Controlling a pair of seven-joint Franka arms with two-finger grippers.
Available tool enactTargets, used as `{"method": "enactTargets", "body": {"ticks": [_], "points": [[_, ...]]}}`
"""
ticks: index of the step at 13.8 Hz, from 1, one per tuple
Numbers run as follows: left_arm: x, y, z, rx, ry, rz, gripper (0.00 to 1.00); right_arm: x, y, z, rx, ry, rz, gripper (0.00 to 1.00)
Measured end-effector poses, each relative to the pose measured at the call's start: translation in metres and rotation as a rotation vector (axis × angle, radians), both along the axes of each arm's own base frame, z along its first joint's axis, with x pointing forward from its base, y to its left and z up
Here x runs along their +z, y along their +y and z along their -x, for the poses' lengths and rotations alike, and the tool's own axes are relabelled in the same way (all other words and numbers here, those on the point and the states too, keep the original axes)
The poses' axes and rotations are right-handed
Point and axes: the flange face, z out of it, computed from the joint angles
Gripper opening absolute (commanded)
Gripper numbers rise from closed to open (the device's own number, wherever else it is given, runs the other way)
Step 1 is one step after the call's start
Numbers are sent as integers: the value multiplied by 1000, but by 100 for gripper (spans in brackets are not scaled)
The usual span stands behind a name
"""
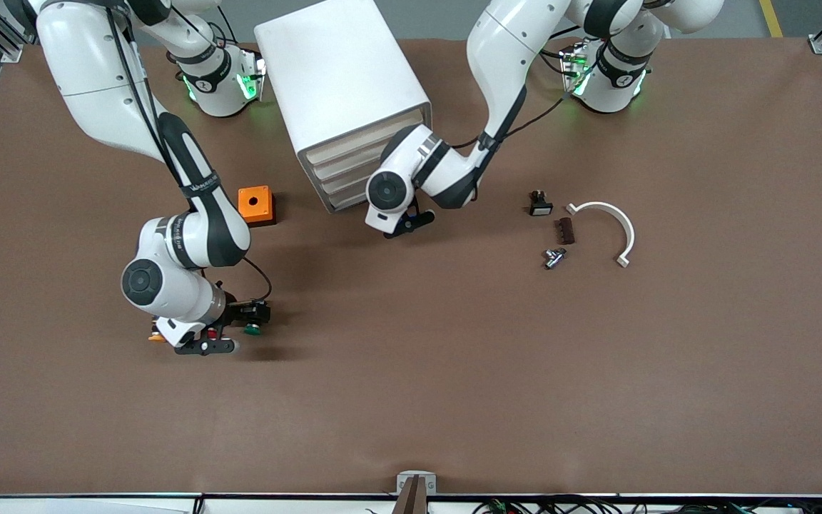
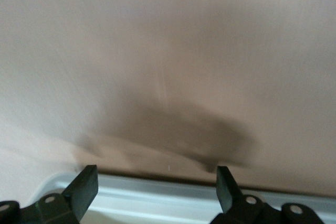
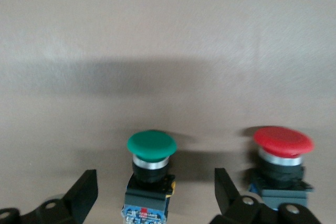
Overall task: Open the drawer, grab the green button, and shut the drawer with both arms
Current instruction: 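Push the drawer shut with the left gripper while the right gripper lowers the button, then release the green button beside the red button with the right gripper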
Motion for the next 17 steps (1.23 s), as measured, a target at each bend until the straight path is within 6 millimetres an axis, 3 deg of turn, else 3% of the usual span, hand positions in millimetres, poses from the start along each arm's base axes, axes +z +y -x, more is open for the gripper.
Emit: {"method": "enactTargets", "body": {"ticks": [3, 6, 12, 15, 17], "points": [[17, 29, -51, 75, -28, 25, 99, 34, -38, -14, -25, -58, -5, 100], [52, 53, -94, 102, -101, 40, 99, 83, -64, -21, 19, -121, -5, 100], [175, 123, -172, 142, -287, 119, 99, 201, -124, -5, -28, -135, 6, 100], [238, 184, -209, 168, -358, 175, 99, 266, -138, 20, -36, -130, -10, 100], [273, 224, -221, 202, -372, 182, 99, 306, -140, 38, -34, -139, -20, 100]]}}
